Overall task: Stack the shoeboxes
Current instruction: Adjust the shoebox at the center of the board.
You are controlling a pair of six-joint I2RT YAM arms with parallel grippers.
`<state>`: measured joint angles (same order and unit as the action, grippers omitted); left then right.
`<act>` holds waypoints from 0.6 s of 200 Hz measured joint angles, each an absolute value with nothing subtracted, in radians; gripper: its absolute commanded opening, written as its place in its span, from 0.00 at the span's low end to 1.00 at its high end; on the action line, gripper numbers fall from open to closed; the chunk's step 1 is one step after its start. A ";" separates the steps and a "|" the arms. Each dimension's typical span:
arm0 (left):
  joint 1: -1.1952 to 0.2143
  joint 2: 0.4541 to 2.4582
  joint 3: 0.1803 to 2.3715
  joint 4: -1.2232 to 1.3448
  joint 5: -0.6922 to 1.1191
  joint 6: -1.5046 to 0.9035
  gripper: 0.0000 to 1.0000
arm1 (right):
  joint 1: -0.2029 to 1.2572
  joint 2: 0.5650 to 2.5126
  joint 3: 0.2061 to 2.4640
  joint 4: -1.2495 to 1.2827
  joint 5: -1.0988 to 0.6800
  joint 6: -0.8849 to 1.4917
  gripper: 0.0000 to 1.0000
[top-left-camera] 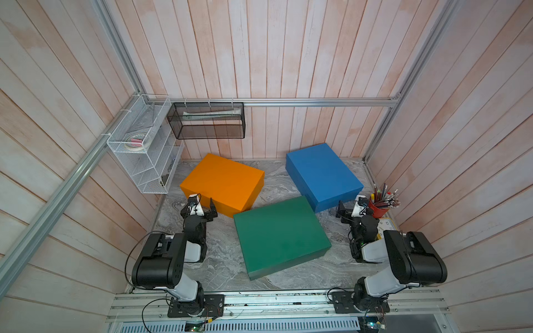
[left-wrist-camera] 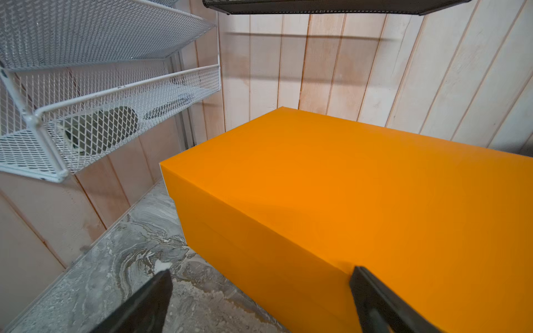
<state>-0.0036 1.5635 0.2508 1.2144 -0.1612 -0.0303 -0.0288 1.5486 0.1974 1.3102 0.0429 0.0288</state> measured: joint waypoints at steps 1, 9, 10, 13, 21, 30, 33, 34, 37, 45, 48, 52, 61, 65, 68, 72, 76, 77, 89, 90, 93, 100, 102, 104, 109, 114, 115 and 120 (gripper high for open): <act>-0.004 1.563 0.251 1.214 -0.161 -0.030 1.00 | -0.029 1.549 0.197 1.310 0.043 0.029 0.98; -0.004 1.563 0.251 1.213 -0.158 -0.030 1.00 | -0.029 1.549 0.197 1.310 0.043 0.029 0.98; -0.004 1.563 0.251 1.213 -0.158 -0.030 1.00 | -0.029 1.549 0.197 1.310 0.043 0.029 0.98; -0.004 1.563 0.251 1.213 -0.157 -0.030 1.00 | -0.029 1.549 0.197 1.310 0.043 0.029 0.98; -0.004 1.563 0.251 1.211 -0.155 -0.030 1.00 | -0.029 1.549 0.197 1.310 0.043 0.029 0.98; -0.004 1.563 0.251 1.211 -0.154 -0.030 1.00 | -0.029 1.549 0.197 1.310 0.043 0.029 0.98; -0.004 1.563 0.251 1.211 -0.154 -0.030 1.00 | -0.029 1.549 0.197 1.310 0.043 0.029 0.98; -0.004 1.563 0.251 1.211 -0.154 -0.030 1.00 | -0.029 1.549 0.197 1.310 0.043 0.029 0.98; -0.004 1.563 0.251 1.211 -0.154 -0.030 1.00 | -0.029 1.549 0.197 1.310 0.043 0.029 0.98; -0.004 1.563 0.251 1.211 -0.154 -0.030 1.00 | -0.029 1.549 0.197 1.310 0.043 0.029 0.98; -0.004 1.563 0.251 1.211 -0.154 -0.030 1.00 | -0.029 1.549 0.197 1.310 0.042 0.029 0.98; -0.004 1.563 0.251 1.211 -0.154 -0.030 1.00 | -0.030 1.549 0.197 1.310 0.041 0.029 0.98; -0.004 1.563 0.251 1.211 -0.154 -0.030 1.00 | -0.032 1.549 0.197 1.310 0.038 0.029 0.98; -0.004 1.563 0.251 1.211 -0.154 -0.030 1.00 | -0.033 1.549 0.197 1.310 0.036 0.029 0.98; -0.004 1.563 0.251 1.211 -0.154 -0.030 1.00 | -0.034 1.549 0.197 1.310 0.035 0.029 0.98; -0.004 1.563 0.251 1.211 -0.153 -0.030 1.00 | -0.035 1.549 0.197 1.310 0.032 0.029 0.98; -0.004 1.563 0.251 1.211 -0.153 -0.030 1.00 | -0.036 1.549 0.197 1.310 0.031 0.029 0.98; -0.004 1.563 0.251 1.211 -0.153 -0.030 1.00 | -0.036 1.549 0.197 1.310 0.031 0.029 0.98; -0.004 1.563 0.251 1.211 -0.153 -0.030 1.00 | -0.042 1.549 0.197 1.310 0.021 0.029 0.98; -0.004 1.563 0.251 1.211 -0.153 -0.030 1.00 | -0.042 1.549 0.197 1.310 0.021 0.030 0.98; -0.004 1.563 0.251 1.211 -0.153 -0.030 1.00 | -0.043 1.549 0.197 1.310 0.019 0.030 0.98; -0.004 1.563 0.251 1.211 -0.153 -0.030 1.00 | -0.047 1.549 0.197 1.310 0.016 0.030 0.98; -0.004 1.563 0.251 1.211 -0.153 -0.030 1.00 | -0.047 1.549 0.197 1.310 0.015 0.030 0.98; -0.004 1.563 0.251 1.211 -0.153 -0.030 1.00 | -0.048 1.549 0.197 1.310 0.015 0.030 0.98; -0.004 1.563 0.251 1.211 -0.153 -0.030 1.00 | -0.049 1.549 0.197 1.310 0.013 0.030 0.98; -0.004 1.563 0.251 1.211 -0.153 -0.030 1.00 | -0.050 1.549 0.197 1.310 0.012 0.030 0.98; -0.004 1.563 0.251 1.211 -0.153 -0.030 1.00 | -0.050 1.549 0.197 1.310 0.012 0.030 0.98; -0.004 1.563 0.251 1.211 -0.153 -0.030 1.00 | -0.050 1.549 0.197 1.310 0.009 0.030 0.98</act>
